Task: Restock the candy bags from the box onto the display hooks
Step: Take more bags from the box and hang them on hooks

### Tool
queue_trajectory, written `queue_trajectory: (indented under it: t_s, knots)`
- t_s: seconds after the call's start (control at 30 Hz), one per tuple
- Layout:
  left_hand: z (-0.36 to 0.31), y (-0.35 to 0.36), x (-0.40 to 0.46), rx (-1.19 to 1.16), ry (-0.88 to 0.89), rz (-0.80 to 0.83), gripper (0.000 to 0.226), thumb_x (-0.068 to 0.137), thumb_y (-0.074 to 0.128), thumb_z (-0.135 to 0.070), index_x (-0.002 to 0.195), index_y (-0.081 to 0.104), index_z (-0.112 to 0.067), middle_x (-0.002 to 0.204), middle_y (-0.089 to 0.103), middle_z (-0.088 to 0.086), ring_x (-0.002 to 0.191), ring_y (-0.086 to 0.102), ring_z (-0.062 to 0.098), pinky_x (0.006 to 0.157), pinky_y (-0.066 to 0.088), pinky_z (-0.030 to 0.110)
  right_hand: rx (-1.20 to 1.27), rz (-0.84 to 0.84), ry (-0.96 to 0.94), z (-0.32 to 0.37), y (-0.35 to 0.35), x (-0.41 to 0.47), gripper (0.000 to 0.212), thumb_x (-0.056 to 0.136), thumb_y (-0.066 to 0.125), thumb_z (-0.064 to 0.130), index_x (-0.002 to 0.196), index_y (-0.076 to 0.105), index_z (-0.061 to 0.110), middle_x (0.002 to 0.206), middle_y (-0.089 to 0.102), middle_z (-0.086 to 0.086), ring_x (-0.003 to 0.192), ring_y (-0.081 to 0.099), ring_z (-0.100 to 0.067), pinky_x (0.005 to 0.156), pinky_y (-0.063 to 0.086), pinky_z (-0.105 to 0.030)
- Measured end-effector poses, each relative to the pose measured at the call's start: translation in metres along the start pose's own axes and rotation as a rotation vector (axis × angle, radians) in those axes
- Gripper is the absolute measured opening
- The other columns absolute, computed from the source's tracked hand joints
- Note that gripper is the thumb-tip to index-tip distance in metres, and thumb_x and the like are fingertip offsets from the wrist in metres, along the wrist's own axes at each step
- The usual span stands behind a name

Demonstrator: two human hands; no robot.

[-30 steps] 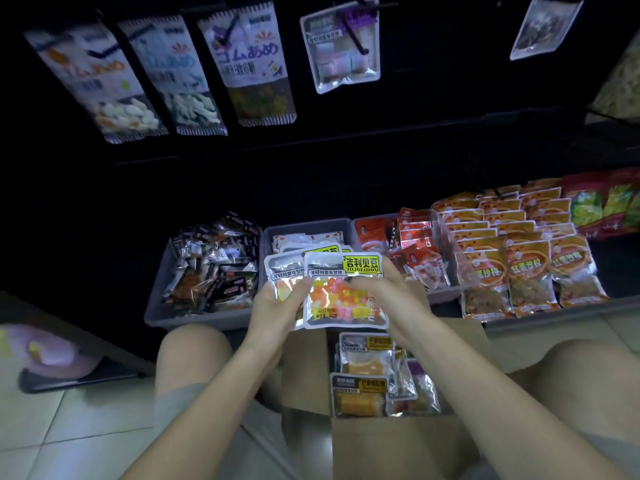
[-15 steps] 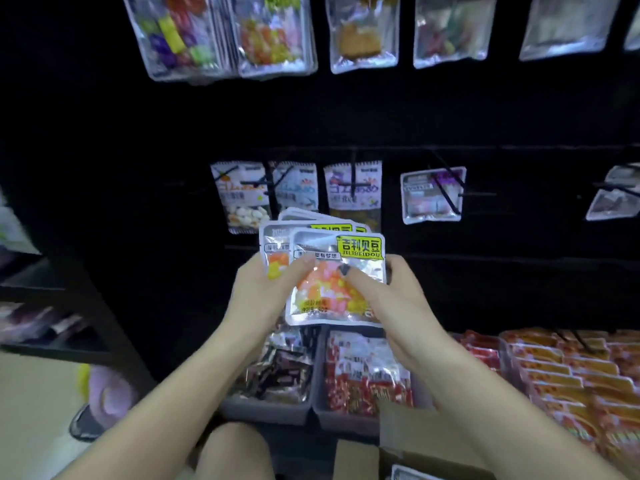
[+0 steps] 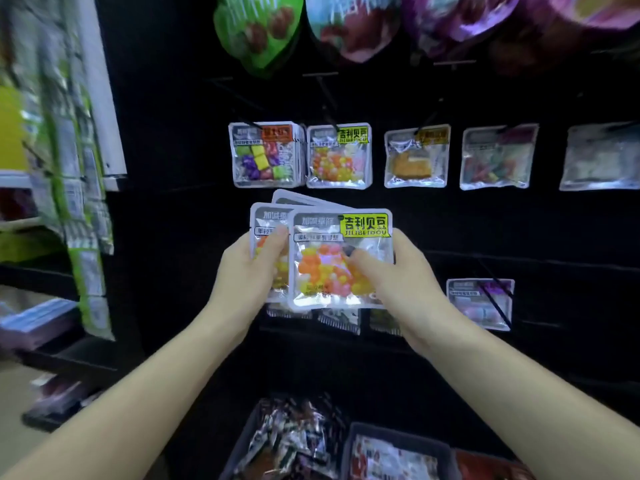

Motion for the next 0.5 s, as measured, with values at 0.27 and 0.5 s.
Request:
queue_trajectory:
  t_s: [0.27, 0.5]
  knots:
    - [0.005, -0.035, 0.057, 0.046, 0.083, -0.100, 0.022, 0.098, 0.061, -0.057, 0.106, 0.075, -0.044, 0.105, 0.079, -0.011, 0.103, 0.074, 0.014, 0.096, 0.059, 0.049, 0.081, -0.094, -0.104, 0.064, -0.003, 0.064, 0.014, 0.098, 0.070, 0.023, 0.108, 0.063, 0.029, 0.120, 0.072, 0.004, 0.113, 0.066, -0.017, 0.089, 0.049, -0.037]
    - [0.024, -0.034, 0.089, 0.099, 0.052, -0.126, 0.039, 0.097, 0.058, -0.063, 0.113, 0.068, -0.028, 0.110, 0.069, -0.013, 0.110, 0.063, 0.011, 0.094, 0.050, 0.036, 0.142, -0.082, -0.138, 0.090, 0.017, 0.105, 0.016, 0.098, 0.070, 0.021, 0.106, 0.058, 0.028, 0.107, 0.064, 0.014, 0.091, 0.053, 0.000, 0.075, 0.033, -0.026]
Point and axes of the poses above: each hand's wrist, its own x-axis towards the middle knuckle, its own y-axis out of the palm, z = x × y, the point moved 10 cm from there along x, towards the middle knuckle
